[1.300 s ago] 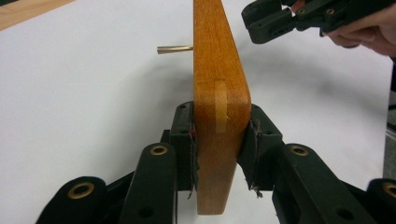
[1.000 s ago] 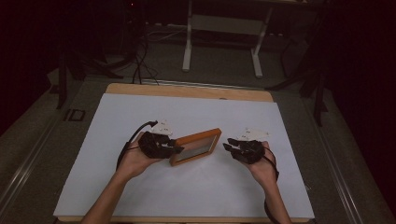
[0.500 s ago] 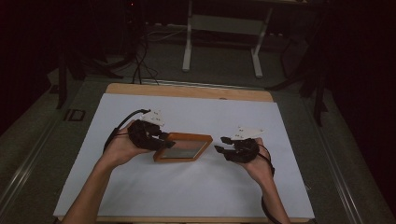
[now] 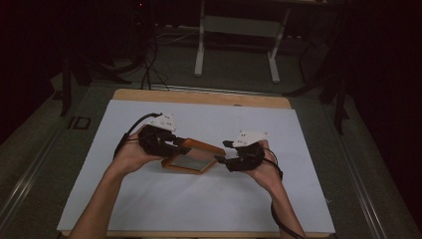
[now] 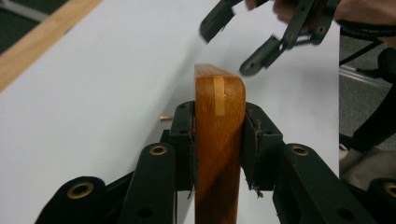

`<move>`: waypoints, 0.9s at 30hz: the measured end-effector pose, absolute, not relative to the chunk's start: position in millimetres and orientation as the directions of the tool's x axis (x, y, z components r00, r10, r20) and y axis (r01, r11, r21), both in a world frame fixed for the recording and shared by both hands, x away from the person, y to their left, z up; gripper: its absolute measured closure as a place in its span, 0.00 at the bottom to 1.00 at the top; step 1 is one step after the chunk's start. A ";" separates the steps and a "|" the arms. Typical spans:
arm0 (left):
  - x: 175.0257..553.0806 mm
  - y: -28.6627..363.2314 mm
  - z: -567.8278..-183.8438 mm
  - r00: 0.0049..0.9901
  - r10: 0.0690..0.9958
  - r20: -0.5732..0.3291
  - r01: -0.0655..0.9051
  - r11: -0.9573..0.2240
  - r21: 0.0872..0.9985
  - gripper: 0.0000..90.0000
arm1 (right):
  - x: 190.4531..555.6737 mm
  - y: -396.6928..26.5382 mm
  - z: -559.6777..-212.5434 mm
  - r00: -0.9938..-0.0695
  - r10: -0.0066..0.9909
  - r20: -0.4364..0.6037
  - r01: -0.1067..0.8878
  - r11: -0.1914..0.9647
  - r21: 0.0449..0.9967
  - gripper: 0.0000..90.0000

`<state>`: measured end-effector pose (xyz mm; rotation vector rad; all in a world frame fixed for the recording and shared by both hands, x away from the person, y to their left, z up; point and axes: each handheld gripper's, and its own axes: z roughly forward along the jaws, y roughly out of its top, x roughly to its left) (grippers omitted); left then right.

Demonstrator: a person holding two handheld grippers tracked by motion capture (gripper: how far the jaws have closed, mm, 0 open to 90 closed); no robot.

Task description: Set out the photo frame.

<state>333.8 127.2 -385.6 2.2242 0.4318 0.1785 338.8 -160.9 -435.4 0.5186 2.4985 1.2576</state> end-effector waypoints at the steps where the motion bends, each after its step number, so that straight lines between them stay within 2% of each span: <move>1: 333.6 125.6 -385.8 0.931 0.365 -0.012 0.238 -0.582 0.777 0.77 | 339.5 -158.7 -434.1 -0.893 0.438 -0.102 0.179 0.553 0.814 0.43; 9: 336.2 116.7 -389.9 0.929 0.370 -0.008 0.216 -0.525 0.824 0.77 | 347.1 -145.8 -429.2 -0.916 0.388 -0.100 0.142 0.547 0.825 0.38; 12: 337.6 109.4 -395.7 0.930 0.368 -0.004 0.189 -0.467 0.864 0.76 | 352.9 -141.3 -428.7 -0.927 0.366 -0.078 0.138 0.527 0.839 0.34; 21: 341.8 106.4 -399.6 0.940 0.340 -0.022 0.178 -0.436 0.882 0.76 | 360.3 -136.6 -429.7 -0.956 0.289 -0.044 0.114 0.507 0.854 0.35; 23: 342.1 106.1 -400.4 0.945 0.327 -0.022 0.171 -0.433 0.885 0.75 | 364.1 -134.5 -432.2 -0.961 0.276 -0.025 0.120 0.495 0.860 0.36; 27: 343.0 107.1 -400.4 0.945 0.327 -0.027 0.175 -0.432 0.885 0.75 | 362.5 -130.5 -435.1 -0.968 0.246 -0.041 0.095 0.515 0.852 0.45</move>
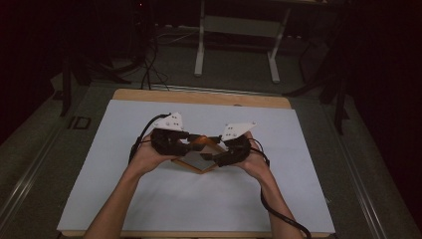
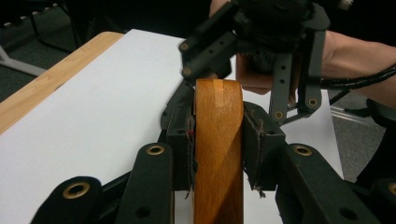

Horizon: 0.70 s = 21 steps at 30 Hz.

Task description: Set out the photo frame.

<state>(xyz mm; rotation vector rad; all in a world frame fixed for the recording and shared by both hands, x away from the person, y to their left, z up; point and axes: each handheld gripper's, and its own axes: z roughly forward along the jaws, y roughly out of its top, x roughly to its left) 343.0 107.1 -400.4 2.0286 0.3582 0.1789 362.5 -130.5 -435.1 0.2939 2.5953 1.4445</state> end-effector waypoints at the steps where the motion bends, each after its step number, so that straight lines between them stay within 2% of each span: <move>1: 343.0 107.1 -400.4 0.945 0.327 -0.027 0.175 -0.432 0.885 0.75 | 362.5 -130.5 -435.1 -0.968 0.246 -0.041 0.095 0.515 0.852 0.45; 2: 343.3 107.8 -400.9 0.946 0.322 -0.028 0.173 -0.433 0.885 0.74 | 360.4 -131.7 -434.8 -0.966 0.251 -0.062 0.081 0.520 0.850 0.52; 4: 342.9 108.4 -401.6 0.944 0.329 -0.029 0.178 -0.434 0.883 0.71 | 359.8 -135.1 -434.0 -0.966 0.251 -0.061 0.080 0.516 0.853 0.60; 11: 343.0 109.0 -405.1 0.936 0.349 -0.037 0.188 -0.411 0.892 0.60 | 355.3 -143.2 -433.8 -0.967 0.245 -0.073 0.067 0.521 0.851 0.73; 21: 346.1 124.2 -414.0 0.907 0.410 -0.098 0.245 -0.322 0.915 0.46 | 349.6 -157.2 -435.0 -0.962 0.254 -0.095 0.065 0.555 0.829 0.76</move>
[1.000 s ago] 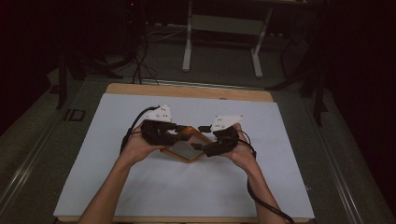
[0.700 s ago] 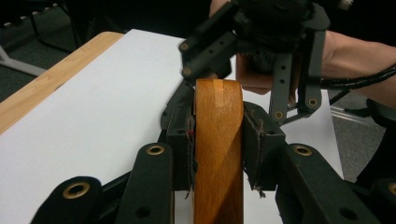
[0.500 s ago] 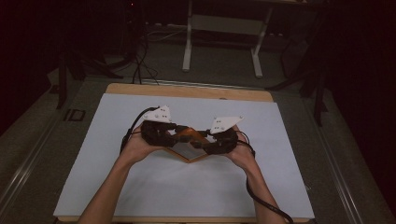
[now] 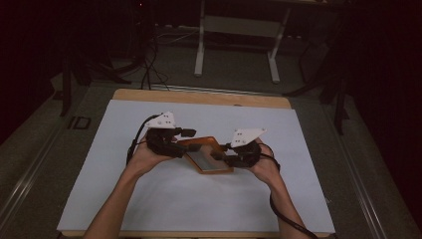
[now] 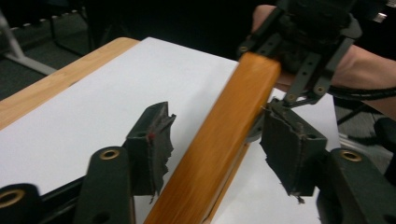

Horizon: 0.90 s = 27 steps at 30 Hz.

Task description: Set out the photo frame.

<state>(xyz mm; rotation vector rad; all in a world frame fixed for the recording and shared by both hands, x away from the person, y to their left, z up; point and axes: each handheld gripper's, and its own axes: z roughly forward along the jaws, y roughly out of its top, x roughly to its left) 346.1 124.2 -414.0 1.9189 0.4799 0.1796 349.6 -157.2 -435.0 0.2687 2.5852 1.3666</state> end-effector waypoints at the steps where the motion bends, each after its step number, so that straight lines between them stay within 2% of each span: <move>1: 346.5 125.9 -415.4 0.904 0.416 -0.104 0.250 -0.315 0.915 0.45 | 348.8 -158.6 -435.4 -0.962 0.257 -0.094 0.068 0.556 0.829 0.76; 11: 345.5 136.3 -430.3 0.891 0.436 -0.127 0.267 -0.277 0.923 0.44 | 346.7 -166.2 -438.4 -0.961 0.260 -0.095 0.068 0.555 0.829 0.76; 20: 348.0 137.4 -441.3 0.873 0.438 -0.217 0.337 -0.218 0.916 0.36 | 346.0 -170.9 -441.5 -0.958 0.273 -0.083 0.081 0.540 0.838 0.76; 27: 347.4 129.1 -450.0 0.867 0.448 -0.217 0.350 -0.240 0.905 0.36 | 345.7 -176.5 -444.6 -0.953 0.294 -0.072 0.099 0.528 0.843 0.76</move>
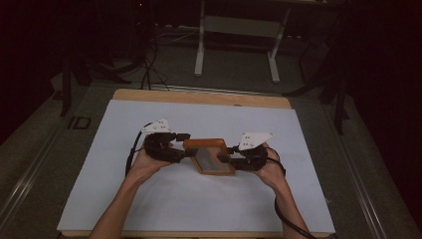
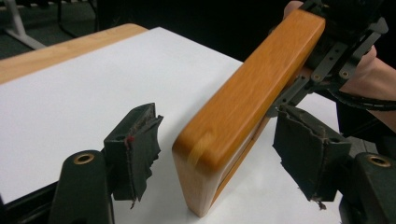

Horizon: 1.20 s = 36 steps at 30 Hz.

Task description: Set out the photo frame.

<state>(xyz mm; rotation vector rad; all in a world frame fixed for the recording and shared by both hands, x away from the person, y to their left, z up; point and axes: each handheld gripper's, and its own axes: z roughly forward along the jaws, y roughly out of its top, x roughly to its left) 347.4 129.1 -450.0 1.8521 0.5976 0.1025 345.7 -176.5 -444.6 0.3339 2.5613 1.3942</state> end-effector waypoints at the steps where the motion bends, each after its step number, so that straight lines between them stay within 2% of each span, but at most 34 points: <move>1: 347.2 127.9 -452.5 0.867 0.447 -0.219 0.352 -0.241 0.904 0.37 | 345.8 -177.5 -445.2 -0.953 0.297 -0.068 0.103 0.525 0.845 0.76; 5: 346.3 122.5 -461.8 0.865 0.450 -0.220 0.360 -0.253 0.898 0.42 | 346.4 -181.5 -447.6 -0.949 0.309 -0.059 0.115 0.516 0.849 0.76; 15: 348.7 108.7 -474.8 0.865 0.462 -0.195 0.364 -0.311 0.878 0.60 | 347.5 -187.6 -450.6 -0.945 0.325 -0.044 0.137 0.512 0.848 0.76; 29: 343.8 99.9 -474.8 0.871 0.474 -0.130 0.313 -0.332 0.890 0.70 | 352.0 -200.2 -461.6 -0.926 0.377 0.000 0.196 0.480 0.855 0.70; 36: 343.1 92.2 -474.2 0.866 0.488 -0.109 0.300 -0.332 0.894 0.70 | 353.6 -206.3 -468.7 -0.915 0.401 0.029 0.225 0.451 0.864 0.68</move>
